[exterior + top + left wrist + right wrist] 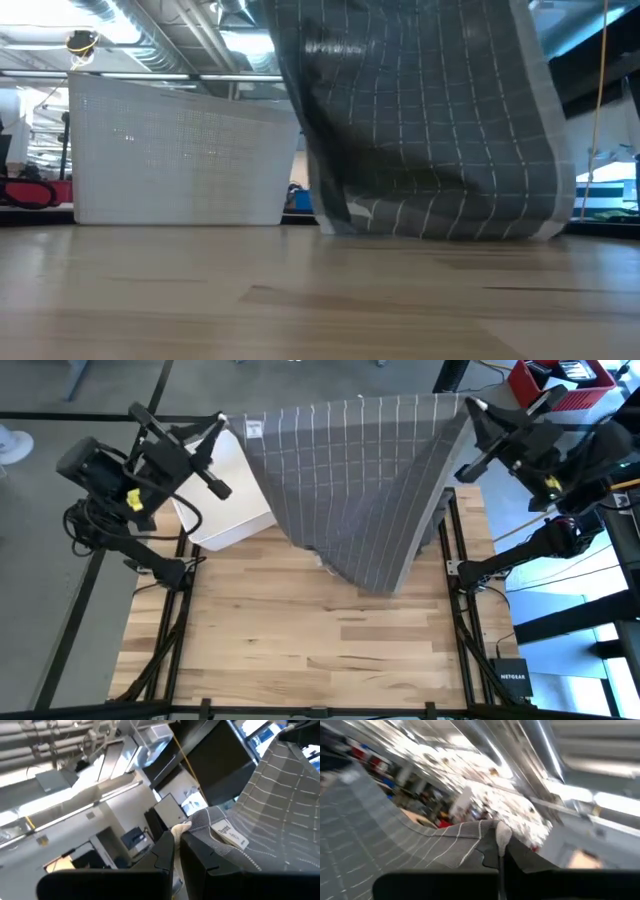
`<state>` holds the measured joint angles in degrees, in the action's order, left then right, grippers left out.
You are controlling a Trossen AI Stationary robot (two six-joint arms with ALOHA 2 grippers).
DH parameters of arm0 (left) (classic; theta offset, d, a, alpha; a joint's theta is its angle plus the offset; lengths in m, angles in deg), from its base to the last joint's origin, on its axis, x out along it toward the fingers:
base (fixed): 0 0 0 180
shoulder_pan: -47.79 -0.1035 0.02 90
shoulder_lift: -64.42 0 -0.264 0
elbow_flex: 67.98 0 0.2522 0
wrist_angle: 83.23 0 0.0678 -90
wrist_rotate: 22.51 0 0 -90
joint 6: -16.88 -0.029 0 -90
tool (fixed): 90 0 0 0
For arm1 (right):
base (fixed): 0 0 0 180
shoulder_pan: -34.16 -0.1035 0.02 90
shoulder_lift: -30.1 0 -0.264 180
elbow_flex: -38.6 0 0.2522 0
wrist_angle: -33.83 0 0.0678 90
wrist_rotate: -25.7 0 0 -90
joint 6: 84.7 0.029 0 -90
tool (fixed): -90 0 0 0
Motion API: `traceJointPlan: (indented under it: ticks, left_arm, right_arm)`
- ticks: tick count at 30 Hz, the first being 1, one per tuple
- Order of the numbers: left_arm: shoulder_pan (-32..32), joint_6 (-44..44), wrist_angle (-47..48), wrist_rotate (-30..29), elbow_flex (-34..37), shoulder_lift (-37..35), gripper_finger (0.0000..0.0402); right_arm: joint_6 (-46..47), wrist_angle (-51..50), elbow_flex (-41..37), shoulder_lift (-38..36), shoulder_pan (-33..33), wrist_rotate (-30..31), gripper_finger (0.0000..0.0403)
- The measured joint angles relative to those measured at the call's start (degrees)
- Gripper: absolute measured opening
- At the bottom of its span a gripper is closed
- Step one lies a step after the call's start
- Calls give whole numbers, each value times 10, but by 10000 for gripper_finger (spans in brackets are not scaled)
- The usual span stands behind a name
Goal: Fold towel
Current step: Fold the gray checkered towel
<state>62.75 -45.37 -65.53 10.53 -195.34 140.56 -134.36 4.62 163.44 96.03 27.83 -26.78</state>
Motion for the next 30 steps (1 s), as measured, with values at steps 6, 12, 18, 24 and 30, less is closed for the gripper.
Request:
traceJointPlan:
  ticks: [6, 12, 18, 24, 30]
  left_arm:
    - [-5, -39, -23, 63, 0, 0, 15]
    - [-29, -134, -140, 97, 0, 0, 15]
    - [-70, -188, -194, 96, 0, -6, 15]
    - [-84, -110, -135, 92, 1, -10, 15]
    - [-82, 21, 3, 82, 0, -11, 15]
  right_arm:
    - [-83, 51, 7, 5, 0, -52, 1]
    - [-245, 195, 8, 18, 0, -67, 1]
    - [-291, 214, 7, 24, 0, -55, 1]
    - [-281, 184, 7, 24, 25, -9, 2]
    - [-164, 130, 8, 26, 27, 85, 2]
